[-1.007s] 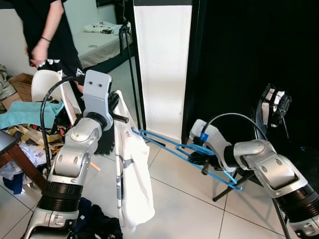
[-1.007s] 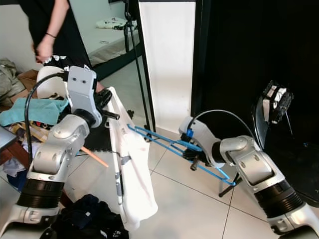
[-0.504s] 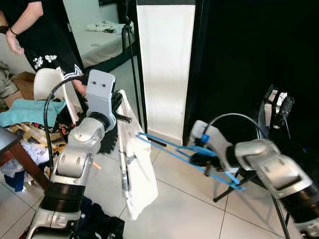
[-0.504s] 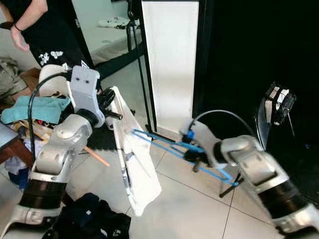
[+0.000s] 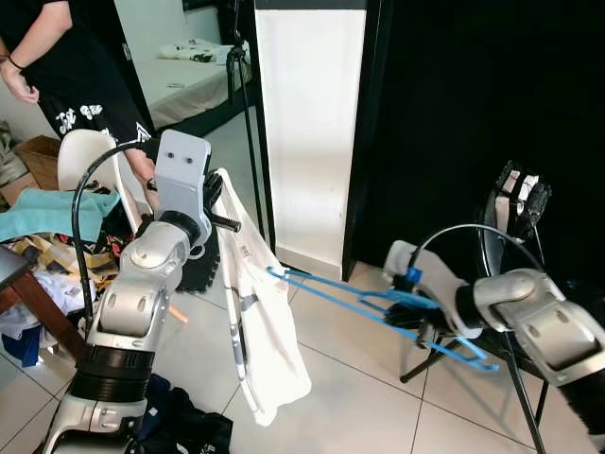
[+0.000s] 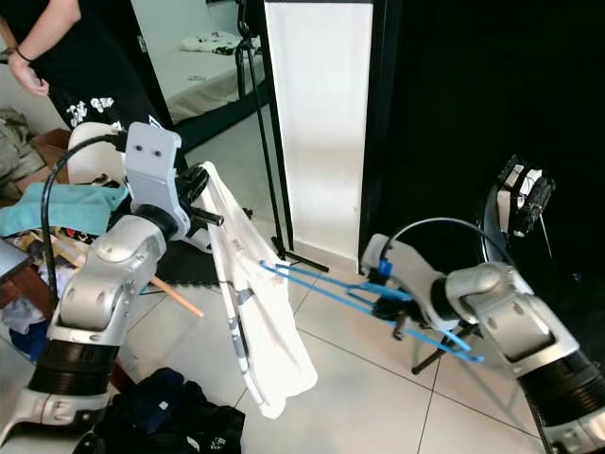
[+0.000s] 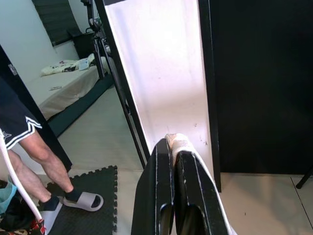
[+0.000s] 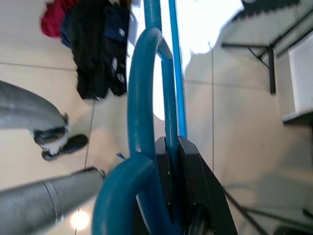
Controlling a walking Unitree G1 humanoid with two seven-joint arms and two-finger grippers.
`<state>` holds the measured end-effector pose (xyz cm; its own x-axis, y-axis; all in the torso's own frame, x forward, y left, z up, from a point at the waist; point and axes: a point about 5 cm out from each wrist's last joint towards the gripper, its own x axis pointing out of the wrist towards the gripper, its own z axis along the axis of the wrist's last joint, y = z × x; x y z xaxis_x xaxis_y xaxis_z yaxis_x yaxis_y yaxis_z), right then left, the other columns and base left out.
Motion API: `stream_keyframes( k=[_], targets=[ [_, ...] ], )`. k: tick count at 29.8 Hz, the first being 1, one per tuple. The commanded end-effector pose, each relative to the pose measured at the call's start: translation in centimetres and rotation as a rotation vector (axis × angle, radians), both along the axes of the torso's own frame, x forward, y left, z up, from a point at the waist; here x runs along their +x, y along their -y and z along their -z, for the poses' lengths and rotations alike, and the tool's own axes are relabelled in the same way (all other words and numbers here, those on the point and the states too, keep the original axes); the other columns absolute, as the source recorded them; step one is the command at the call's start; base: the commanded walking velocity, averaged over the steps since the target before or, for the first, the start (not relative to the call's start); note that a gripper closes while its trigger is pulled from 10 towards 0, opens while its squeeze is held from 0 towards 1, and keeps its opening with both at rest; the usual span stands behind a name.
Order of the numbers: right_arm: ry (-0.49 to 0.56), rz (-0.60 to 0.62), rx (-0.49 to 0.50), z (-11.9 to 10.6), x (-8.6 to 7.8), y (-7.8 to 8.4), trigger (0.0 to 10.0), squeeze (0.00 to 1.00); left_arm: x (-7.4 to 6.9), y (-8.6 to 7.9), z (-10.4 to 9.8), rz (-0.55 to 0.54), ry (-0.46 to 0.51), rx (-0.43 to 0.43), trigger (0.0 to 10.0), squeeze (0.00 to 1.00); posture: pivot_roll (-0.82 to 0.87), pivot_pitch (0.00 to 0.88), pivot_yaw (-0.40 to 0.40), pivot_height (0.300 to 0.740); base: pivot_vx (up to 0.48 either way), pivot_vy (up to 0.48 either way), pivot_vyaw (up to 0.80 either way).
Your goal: Hang hanger
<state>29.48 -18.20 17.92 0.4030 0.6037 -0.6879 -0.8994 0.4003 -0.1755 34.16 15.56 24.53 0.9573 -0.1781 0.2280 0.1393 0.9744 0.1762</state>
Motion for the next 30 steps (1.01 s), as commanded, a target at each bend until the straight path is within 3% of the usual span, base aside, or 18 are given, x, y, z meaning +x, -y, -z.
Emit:
stream_keyframes(
  k=[1, 17, 30],
  targets=[
    [0.011, -0.016, 0.009, -0.1, 0.1, -0.8, 10.0, 0.00, -0.2, 0.2, -0.8, 0.004, 0.043, -0.002, 10.0, 0.00, -0.14, 0.000, 0.022, 0.736, 0.000, 0.000, 0.00],
    [0.053, 0.025, 0.028, -0.5, 1.2, -1.5, 10.0, 0.00, -0.4, 0.6, -0.7, 0.020, 0.043, -0.006, 10.0, 0.00, -0.13, 0.000, 0.013, 0.736, 0.000, 0.000, 0.00],
    [0.068, 0.095, 0.017, -0.6, 1.8, -0.4, 10.0, 0.00, -0.5, 0.4, -0.7, 0.019, 0.044, 0.002, 10.0, 0.00, -0.13, 0.000, 0.009, 0.736, 0.000, 0.000, 0.00]
  ],
)
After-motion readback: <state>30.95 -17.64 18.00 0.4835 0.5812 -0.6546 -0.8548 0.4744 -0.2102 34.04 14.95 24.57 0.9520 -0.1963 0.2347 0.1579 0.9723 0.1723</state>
